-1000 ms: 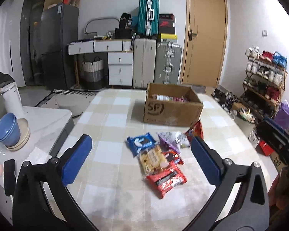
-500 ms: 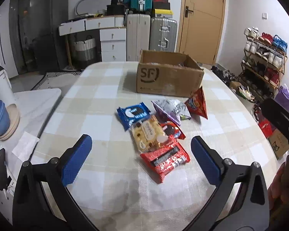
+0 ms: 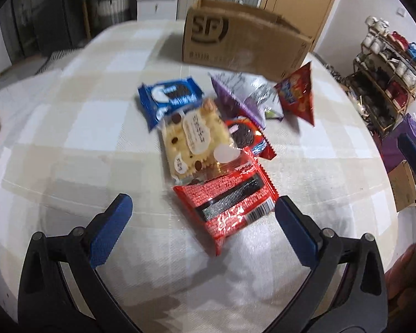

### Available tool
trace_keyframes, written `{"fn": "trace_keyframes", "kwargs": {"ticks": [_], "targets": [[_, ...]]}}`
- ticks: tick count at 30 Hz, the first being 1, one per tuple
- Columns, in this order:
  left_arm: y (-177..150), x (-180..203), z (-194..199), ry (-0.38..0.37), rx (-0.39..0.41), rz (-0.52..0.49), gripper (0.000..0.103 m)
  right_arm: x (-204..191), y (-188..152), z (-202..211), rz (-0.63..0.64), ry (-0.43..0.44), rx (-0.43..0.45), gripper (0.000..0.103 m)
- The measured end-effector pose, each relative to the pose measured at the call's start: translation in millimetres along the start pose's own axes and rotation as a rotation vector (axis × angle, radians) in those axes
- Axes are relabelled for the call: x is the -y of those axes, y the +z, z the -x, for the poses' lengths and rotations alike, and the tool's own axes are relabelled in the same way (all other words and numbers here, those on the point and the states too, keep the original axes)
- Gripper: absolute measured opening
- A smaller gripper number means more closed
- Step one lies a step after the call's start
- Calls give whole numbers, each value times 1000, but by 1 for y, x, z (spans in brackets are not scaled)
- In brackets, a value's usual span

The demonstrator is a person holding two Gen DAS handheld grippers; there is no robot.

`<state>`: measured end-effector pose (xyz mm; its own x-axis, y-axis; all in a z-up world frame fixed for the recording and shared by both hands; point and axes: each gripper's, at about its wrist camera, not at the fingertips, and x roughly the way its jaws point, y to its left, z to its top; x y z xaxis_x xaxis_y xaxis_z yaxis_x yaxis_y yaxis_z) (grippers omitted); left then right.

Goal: Organize snacks
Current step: 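Grasp the red wafer pack with the left tool and lift it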

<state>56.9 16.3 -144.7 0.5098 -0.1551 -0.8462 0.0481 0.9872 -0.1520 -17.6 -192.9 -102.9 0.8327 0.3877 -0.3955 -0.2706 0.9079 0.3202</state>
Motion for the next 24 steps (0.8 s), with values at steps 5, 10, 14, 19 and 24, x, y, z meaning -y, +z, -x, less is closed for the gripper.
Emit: {"fn": "trace_keyframes", "kwargs": {"ticks": [5,10,14,19,24], "targets": [[8,7,-27,-38,-83,27,102,19,-7,-11,-46,5,-25,102],[19,13,-41,-13,-79,36,101,32,-13,-21,-85,20,-48,102],[20,19,-40,22,-51,-5,79,36,-16,-24,-94,31,-55,102],[13,13,-29,-25,-44,-36,53,35,-18,-25,-96,40,-55,102],[4,15,-18,-45,-45,-85,35,25,-19,-22,-78,40,-55,102]]}}
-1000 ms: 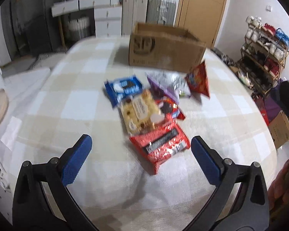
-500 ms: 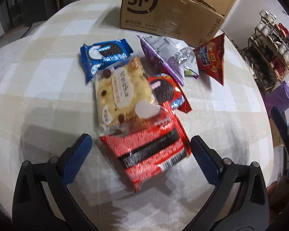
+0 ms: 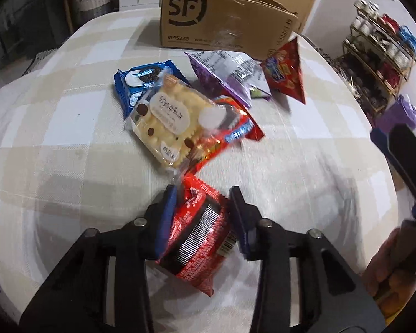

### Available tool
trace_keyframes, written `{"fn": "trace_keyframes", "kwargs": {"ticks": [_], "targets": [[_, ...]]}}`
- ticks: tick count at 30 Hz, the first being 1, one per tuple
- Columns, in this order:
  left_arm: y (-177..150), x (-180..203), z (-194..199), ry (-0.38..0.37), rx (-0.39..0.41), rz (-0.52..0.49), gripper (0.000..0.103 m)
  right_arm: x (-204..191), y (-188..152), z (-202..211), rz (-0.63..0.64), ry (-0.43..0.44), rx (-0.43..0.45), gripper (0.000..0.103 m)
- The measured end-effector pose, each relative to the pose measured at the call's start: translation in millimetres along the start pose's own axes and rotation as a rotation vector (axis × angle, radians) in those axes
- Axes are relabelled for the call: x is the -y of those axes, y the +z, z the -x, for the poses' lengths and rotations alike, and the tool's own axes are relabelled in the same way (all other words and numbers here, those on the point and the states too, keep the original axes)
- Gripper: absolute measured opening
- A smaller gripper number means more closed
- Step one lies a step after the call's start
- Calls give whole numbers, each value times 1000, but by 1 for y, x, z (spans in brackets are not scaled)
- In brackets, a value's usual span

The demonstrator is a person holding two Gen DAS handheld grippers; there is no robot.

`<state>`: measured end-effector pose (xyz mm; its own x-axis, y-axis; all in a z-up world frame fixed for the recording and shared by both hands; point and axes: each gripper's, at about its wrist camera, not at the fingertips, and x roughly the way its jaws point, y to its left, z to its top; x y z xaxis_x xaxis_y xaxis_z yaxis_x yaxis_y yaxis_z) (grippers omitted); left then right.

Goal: Organize snacks
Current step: 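Grasp the red wafer pack with the left tool and lift it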

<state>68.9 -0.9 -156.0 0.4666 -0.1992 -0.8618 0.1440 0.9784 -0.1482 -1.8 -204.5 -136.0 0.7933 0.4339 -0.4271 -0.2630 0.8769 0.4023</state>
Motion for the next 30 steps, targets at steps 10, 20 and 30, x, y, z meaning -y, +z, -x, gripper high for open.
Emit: {"fn": "trace_keyframes", "kwargs": {"ticks": [10,20,30], "targets": [[-21,-13,24,-70,27,-10,23,-24,-2,7,49,-14,3,102],[-31,-27,39,-110,17,-33,63,-39,-1,9,76,-8,-1,102],[-47,-11,34,-92,0,-162,40,-48,-2,13,101,-10,6,102]]}}
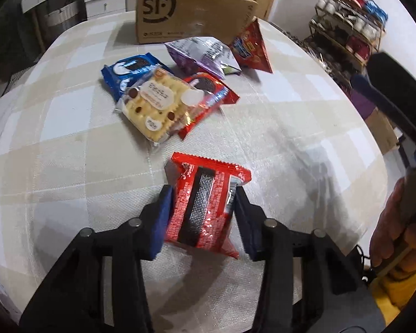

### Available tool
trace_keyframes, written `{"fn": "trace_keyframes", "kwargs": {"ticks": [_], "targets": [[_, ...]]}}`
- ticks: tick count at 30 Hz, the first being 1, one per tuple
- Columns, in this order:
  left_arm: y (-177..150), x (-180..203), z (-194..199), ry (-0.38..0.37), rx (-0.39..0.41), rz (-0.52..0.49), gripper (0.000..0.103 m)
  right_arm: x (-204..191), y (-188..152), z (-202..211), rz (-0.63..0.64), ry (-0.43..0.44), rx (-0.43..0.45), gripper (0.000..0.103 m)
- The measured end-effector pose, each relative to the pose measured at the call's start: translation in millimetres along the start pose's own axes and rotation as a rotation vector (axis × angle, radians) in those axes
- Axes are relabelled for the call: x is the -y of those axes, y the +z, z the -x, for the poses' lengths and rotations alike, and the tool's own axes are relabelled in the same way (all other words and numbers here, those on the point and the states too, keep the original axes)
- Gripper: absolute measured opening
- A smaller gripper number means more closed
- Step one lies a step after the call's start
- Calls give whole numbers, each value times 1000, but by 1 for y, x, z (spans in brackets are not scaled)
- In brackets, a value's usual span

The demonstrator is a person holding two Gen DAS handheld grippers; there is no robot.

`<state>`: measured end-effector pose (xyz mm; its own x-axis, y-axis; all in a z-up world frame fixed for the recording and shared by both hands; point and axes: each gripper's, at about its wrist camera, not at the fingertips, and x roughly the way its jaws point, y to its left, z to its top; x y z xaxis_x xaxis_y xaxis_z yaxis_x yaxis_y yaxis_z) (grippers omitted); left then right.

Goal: Organize snacks
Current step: 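Grasp the red wafer pack with the left tool and lift it, then grasp the white dotted cracker pack with the right tool while the left tool holds the wafer pack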

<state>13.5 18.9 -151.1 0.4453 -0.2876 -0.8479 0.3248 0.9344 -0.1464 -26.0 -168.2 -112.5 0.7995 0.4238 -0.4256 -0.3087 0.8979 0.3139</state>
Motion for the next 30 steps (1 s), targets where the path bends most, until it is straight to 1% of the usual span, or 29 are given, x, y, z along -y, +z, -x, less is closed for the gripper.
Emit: {"fn": "trace_keyframes", "kwargs": {"ticks": [3,7,10,13,16,20,25,27,30], "targets": [[-3,6,2,14,8,-29,40,1,0,-3,-9,-1,-15,102],[-3,1,11,-1,34,-16,40,1,0,-11,-3,6,-46,102],[-1,-12,23,23,64,9,40,-2,3,-21,17,14,-82,102],[-2,-33,37,54,90,50,40,-10,8,-35,56,37,-125,102],[-6,-58,51,65,114,111,40,-22,16,-51,104,71,-156,102],[-9,-89,67,81,150,181,40,-42,21,-81,152,116,-230,102],[-14,-122,90,102,211,251,40,-71,18,-129,232,106,-328,102],[-15,-130,96,110,226,267,40,-79,15,-142,269,92,-352,102],[-17,-141,104,145,245,277,40,-92,8,-163,331,62,-380,102]]}}
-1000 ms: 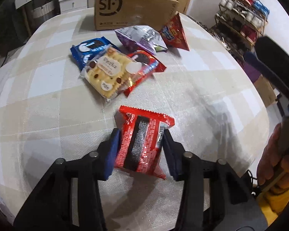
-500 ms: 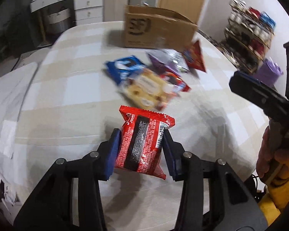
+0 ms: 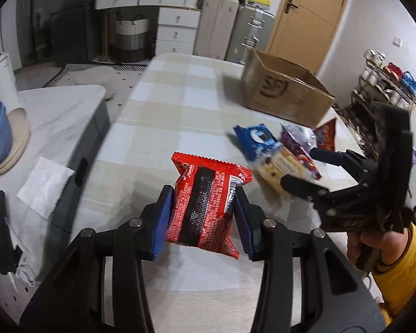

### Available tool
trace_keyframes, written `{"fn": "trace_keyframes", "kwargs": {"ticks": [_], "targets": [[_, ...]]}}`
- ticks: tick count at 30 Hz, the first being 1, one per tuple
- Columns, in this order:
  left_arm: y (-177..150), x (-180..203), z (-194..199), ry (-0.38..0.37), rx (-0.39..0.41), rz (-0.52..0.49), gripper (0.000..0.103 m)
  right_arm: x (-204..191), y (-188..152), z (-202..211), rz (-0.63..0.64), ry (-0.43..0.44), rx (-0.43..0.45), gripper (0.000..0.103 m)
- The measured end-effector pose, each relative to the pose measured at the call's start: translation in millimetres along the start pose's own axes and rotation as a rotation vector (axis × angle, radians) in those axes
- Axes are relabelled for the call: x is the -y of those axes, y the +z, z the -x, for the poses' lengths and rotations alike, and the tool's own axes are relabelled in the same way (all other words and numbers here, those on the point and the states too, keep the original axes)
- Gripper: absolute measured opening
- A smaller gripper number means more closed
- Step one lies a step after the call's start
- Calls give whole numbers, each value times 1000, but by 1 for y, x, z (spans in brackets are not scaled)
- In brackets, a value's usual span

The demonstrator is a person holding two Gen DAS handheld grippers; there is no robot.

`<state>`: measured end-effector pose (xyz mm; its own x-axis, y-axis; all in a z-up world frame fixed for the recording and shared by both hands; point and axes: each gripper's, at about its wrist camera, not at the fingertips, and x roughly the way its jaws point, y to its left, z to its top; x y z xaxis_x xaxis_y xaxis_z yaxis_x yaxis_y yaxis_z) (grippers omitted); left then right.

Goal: Organize snacks
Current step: 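Grasp the white dotted cracker pack with the right tool while the left tool holds the wafer pack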

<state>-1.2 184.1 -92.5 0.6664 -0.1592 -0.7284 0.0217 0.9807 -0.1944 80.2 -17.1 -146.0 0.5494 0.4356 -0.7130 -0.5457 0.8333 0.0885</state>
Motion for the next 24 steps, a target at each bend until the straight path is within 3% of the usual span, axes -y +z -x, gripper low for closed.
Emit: {"fn": "trace_keyframes", "kwargs": {"ticks": [2,7,8,11,13,14,15,22,23,24], "targets": [[2,-6,0,6,9,7,40,-4,2,-12,13,-16,-20,99],[2,-14,1,30,23,9,40,-16,-2,-30,73,-74,-56,77],[2,-13,-1,28,23,13,40,-19,-2,-33,88,-80,-64,64],[0,-15,-3,30,19,18,40,-17,-5,-37,76,-72,-74,57],[-1,-15,-3,25,20,21,40,-11,-4,-36,43,-58,-65,41],[-1,-15,-3,24,20,21,40,-8,-3,-35,27,-46,-57,28],[-1,-15,-3,24,19,19,40,-4,-2,-33,6,-30,-54,23],[-2,-15,-3,21,20,20,40,0,-6,-30,-20,1,-64,24],[-2,-15,-3,22,20,22,40,-1,-6,-29,-24,6,-61,26],[-2,-15,-2,22,19,23,40,-2,-6,-27,-29,8,-50,36]]}}
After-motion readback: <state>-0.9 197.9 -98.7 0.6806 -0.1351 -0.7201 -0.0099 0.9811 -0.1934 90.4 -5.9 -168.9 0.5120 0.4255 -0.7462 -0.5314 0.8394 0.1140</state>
